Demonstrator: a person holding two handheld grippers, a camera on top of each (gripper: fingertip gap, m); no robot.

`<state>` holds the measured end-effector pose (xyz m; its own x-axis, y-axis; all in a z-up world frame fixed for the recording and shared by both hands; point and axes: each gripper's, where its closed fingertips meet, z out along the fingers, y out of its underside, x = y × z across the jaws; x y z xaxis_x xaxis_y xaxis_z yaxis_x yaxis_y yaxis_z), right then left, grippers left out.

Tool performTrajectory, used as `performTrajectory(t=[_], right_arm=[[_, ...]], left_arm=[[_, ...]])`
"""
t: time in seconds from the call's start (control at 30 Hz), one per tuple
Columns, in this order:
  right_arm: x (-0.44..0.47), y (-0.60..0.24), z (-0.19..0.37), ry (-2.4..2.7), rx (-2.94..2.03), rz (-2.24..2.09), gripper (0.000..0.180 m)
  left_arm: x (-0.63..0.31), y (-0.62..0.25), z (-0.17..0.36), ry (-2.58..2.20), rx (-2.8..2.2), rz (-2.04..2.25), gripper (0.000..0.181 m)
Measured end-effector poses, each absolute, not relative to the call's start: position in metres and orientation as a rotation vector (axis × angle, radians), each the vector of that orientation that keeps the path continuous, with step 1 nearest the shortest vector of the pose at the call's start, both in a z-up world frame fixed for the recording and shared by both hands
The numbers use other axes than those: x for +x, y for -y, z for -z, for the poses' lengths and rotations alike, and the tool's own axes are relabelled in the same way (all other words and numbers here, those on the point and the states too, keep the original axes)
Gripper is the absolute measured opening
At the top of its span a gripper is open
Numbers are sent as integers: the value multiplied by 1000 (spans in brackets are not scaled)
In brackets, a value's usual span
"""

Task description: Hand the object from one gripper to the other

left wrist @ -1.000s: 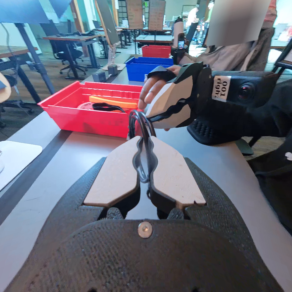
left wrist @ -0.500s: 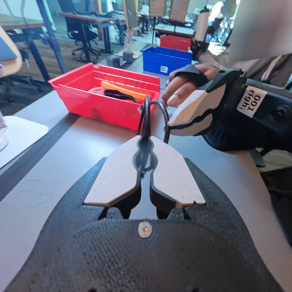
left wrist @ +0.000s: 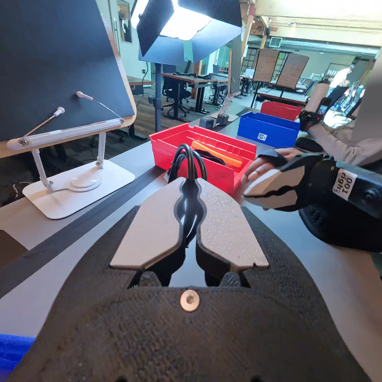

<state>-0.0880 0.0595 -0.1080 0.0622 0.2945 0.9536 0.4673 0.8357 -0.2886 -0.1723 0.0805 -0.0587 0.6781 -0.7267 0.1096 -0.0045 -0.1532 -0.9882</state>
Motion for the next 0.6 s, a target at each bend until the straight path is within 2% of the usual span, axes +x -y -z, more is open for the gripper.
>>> performTrajectory(t=[0.2, 0.33, 0.43, 0.5, 0.6], right_arm=[[-82, -59, 75, 1398, -650, 154, 14], [-86, -57, 80, 1424, -625, 215, 19], [-88, -63, 92, 1450, -622, 274, 16], [-87, -67, 92, 1426, -600, 318, 7], [-87, -67, 95, 1436, -614, 294, 6]], left_arm=[[-139, -74, 76, -774, -1665, 584, 5], [-111, -67, 89, -864, -1700, 553, 5], [-98, -62, 94, -905, -1713, 543, 5], [-94, -60, 94, -903, -1719, 572, 6], [-98, -62, 93, -862, -1737, 629, 6]])
